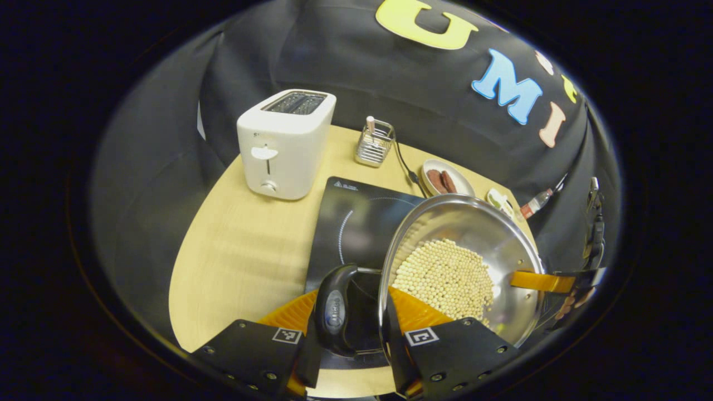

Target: First push the handle of the pot to place it horizontally, then grasp the pot with both hands and set it on the induction cooktop.

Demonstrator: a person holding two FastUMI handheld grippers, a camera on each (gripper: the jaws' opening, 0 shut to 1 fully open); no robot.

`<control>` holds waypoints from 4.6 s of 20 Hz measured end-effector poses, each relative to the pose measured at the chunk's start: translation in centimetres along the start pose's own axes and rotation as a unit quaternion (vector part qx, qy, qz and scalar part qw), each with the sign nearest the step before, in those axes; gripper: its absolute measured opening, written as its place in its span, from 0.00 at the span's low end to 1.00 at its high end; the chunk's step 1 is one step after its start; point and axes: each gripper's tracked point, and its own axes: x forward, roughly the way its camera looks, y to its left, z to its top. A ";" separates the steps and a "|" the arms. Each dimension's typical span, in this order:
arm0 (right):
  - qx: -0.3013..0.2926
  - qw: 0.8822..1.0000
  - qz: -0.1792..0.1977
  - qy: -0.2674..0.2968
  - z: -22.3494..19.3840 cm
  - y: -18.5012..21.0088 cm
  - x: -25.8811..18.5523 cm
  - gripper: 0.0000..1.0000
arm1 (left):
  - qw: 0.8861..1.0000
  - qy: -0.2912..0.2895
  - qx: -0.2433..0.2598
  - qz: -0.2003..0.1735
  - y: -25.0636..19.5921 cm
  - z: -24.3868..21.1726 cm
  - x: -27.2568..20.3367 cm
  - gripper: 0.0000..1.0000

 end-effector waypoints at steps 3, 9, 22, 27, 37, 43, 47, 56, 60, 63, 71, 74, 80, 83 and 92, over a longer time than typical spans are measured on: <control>-0.002 1.000 0.002 -0.001 1.4 0.8 1.8 0.50 | 1.000 -0.004 -0.001 0.003 1.0 1.2 1.4 0.52; -0.002 1.000 0.001 -0.003 3.9 1.6 4.4 0.53 | 1.000 -0.008 0.005 0.005 2.7 3.3 4.5 0.52; 0.003 1.000 -0.004 -0.004 4.8 2.3 7.3 0.50 | 1.000 -0.015 0.022 -0.003 3.8 5.1 7.5 0.52; 0.023 1.000 0.008 0.007 4.2 2.0 8.2 0.51 | 0.999 -0.024 0.047 0.003 3.2 5.9 6.3 0.52; 0.007 1.000 0.022 -0.005 4.6 2.0 8.6 0.59 | 0.999 -0.021 0.031 0.003 3.7 5.0 6.3 0.51; -0.004 1.000 0.030 0.007 4.3 1.9 8.7 0.62 | 0.999 -0.002 0.043 0.014 3.7 4.7 6.7 0.59; -0.030 0.999 0.030 0.011 3.7 1.5 8.4 0.75 | 0.998 0.007 0.056 0.036 4.0 4.9 6.5 0.63; -0.035 0.998 0.024 -0.054 5.2 0.4 2.6 0.98 | 0.996 -0.023 0.063 0.065 3.8 6.4 1.1 0.84; -0.039 0.994 0.015 -0.099 6.2 -1.6 -2.3 0.98 | 0.991 -0.066 0.082 0.079 1.9 7.7 -3.1 0.84; -0.033 0.989 -0.006 -0.141 7.4 -4.4 -6.8 0.98 | 0.987 -0.119 0.079 0.077 -1.2 9.4 -6.7 0.87; -0.053 0.948 -0.100 -0.298 10.3 -12.9 -18.2 0.98 | 0.962 -0.249 0.100 0.056 -10.9 13.4 -15.6 0.81; -0.043 0.933 -0.108 -0.342 9.8 -14.7 -22.4 0.98 | 0.946 -0.285 0.137 0.072 -14.3 13.7 -18.4 0.80; -0.049 0.901 -0.125 -0.412 7.9 -20.1 -29.7 0.98 | 0.919 -0.357 0.161 0.050 -25.4 11.4 -24.6 0.81; -0.046 0.897 -0.117 -0.424 6.3 -23.3 -32.6 0.98 | 0.908 -0.384 0.162 0.045 -30.7 9.4 -27.2 0.80; -0.055 0.890 -0.093 -0.444 1.1 -33.2 -39.2 0.98 | 0.904 -0.408 0.109 0.062 -41.1 -0.7 -31.6 0.80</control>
